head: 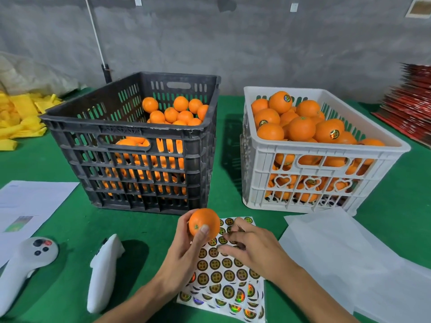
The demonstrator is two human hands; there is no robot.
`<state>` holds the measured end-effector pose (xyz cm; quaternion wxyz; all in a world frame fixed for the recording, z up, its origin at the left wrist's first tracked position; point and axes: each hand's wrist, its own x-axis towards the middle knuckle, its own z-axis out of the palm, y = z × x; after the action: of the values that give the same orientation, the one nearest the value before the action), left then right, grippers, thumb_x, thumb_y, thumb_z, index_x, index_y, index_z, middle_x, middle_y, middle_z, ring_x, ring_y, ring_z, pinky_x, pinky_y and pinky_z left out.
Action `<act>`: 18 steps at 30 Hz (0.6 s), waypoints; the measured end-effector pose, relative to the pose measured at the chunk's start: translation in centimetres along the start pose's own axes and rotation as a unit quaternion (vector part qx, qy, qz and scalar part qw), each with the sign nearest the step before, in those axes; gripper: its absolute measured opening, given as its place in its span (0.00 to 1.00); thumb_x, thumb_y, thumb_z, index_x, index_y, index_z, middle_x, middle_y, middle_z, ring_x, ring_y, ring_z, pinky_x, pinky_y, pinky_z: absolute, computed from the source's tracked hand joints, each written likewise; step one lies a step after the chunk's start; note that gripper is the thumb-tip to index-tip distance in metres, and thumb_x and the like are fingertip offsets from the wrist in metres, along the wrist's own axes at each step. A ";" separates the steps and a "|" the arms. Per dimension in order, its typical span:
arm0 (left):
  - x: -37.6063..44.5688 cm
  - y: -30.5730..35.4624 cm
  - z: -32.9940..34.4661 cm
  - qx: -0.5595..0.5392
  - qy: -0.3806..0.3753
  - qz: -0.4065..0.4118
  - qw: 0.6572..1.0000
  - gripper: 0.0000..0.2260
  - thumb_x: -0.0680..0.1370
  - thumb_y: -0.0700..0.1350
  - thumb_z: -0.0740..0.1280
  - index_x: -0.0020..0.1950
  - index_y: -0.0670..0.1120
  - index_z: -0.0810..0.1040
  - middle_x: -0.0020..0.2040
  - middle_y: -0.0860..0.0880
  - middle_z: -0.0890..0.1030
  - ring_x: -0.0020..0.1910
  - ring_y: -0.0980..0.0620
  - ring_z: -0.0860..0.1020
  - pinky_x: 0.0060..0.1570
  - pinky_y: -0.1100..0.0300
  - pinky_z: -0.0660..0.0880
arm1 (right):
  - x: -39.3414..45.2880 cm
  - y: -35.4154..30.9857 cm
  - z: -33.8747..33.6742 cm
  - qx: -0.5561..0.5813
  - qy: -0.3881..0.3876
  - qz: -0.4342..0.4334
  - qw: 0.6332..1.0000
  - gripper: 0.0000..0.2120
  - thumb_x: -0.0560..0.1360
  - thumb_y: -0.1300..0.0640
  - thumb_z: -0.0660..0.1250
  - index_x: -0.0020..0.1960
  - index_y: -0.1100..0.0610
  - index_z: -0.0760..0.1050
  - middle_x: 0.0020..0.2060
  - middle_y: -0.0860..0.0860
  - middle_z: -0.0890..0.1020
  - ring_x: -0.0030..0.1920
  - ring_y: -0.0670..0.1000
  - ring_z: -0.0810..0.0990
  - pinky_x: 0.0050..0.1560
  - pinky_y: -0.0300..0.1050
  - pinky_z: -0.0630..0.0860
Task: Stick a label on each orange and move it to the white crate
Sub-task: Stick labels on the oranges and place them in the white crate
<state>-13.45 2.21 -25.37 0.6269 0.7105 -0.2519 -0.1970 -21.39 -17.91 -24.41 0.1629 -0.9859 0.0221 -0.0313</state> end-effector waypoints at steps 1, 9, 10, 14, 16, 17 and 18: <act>0.0 0.0 0.0 0.002 -0.001 -0.001 1.000 0.23 0.74 0.74 0.60 0.68 0.73 0.64 0.65 0.58 0.76 0.62 0.60 0.80 0.58 0.66 0.72 | 0.2 -0.1 0.0 -0.002 0.007 -0.001 1.000 0.27 0.78 0.31 0.60 0.65 0.48 0.81 0.52 0.39 0.71 0.47 0.44 0.77 0.47 0.42 0.73; 0.1 0.1 0.0 0.018 0.003 0.005 1.000 0.26 0.75 0.73 0.60 0.71 0.68 0.63 0.65 0.58 0.76 0.61 0.60 0.80 0.59 0.65 0.73 | 0.2 -0.9 -0.1 -0.081 0.016 -0.016 0.996 0.31 0.79 0.30 0.55 0.63 0.51 0.81 0.51 0.42 0.71 0.43 0.50 0.78 0.43 0.49 0.75; 0.1 0.1 0.0 0.020 0.004 0.006 1.000 0.26 0.75 0.73 0.60 0.71 0.68 0.63 0.64 0.58 0.76 0.61 0.60 0.80 0.57 0.66 0.74 | 0.2 -1.0 -0.2 -0.083 0.012 -0.014 0.996 0.34 0.77 0.27 0.54 0.65 0.51 0.81 0.51 0.42 0.71 0.44 0.50 0.78 0.44 0.49 0.75; 0.1 0.0 -0.1 0.011 0.009 0.000 1.000 0.25 0.75 0.73 0.60 0.70 0.69 0.64 0.65 0.56 0.77 0.61 0.55 0.81 0.60 0.62 0.73 | -0.1 -1.2 -0.1 -0.092 0.005 -0.029 0.995 0.37 0.77 0.26 0.51 0.65 0.52 0.80 0.52 0.43 0.70 0.45 0.49 0.78 0.46 0.47 0.75; 0.1 0.1 0.0 0.008 0.009 -0.002 1.000 0.24 0.75 0.73 0.60 0.69 0.70 0.64 0.65 0.56 0.77 0.61 0.54 0.82 0.60 0.62 0.73 | -0.1 -1.2 0.0 -0.080 0.017 -0.035 0.996 0.32 0.79 0.30 0.53 0.63 0.53 0.82 0.51 0.44 0.71 0.43 0.49 0.78 0.44 0.46 0.75; 0.0 0.1 0.0 0.009 0.009 -0.002 1.000 0.23 0.75 0.73 0.60 0.68 0.71 0.64 0.65 0.56 0.77 0.61 0.54 0.82 0.60 0.63 0.73 | -0.1 -1.1 0.1 -0.075 0.026 -0.039 0.996 0.30 0.81 0.32 0.55 0.62 0.53 0.82 0.50 0.44 0.72 0.41 0.49 0.78 0.44 0.46 0.75; 0.0 0.3 0.0 0.010 0.010 -0.001 1.000 0.23 0.75 0.73 0.60 0.68 0.71 0.65 0.64 0.57 0.77 0.61 0.55 0.81 0.59 0.63 0.73 | -0.1 -1.1 0.3 -0.073 0.036 -0.047 0.996 0.28 0.82 0.34 0.56 0.60 0.53 0.83 0.50 0.45 0.72 0.40 0.50 0.78 0.43 0.47 0.76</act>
<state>-13.50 2.16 -25.12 0.6220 0.7189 -0.2467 -0.1884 -21.42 -16.81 -24.32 0.0877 -0.9934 -0.0158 -0.0722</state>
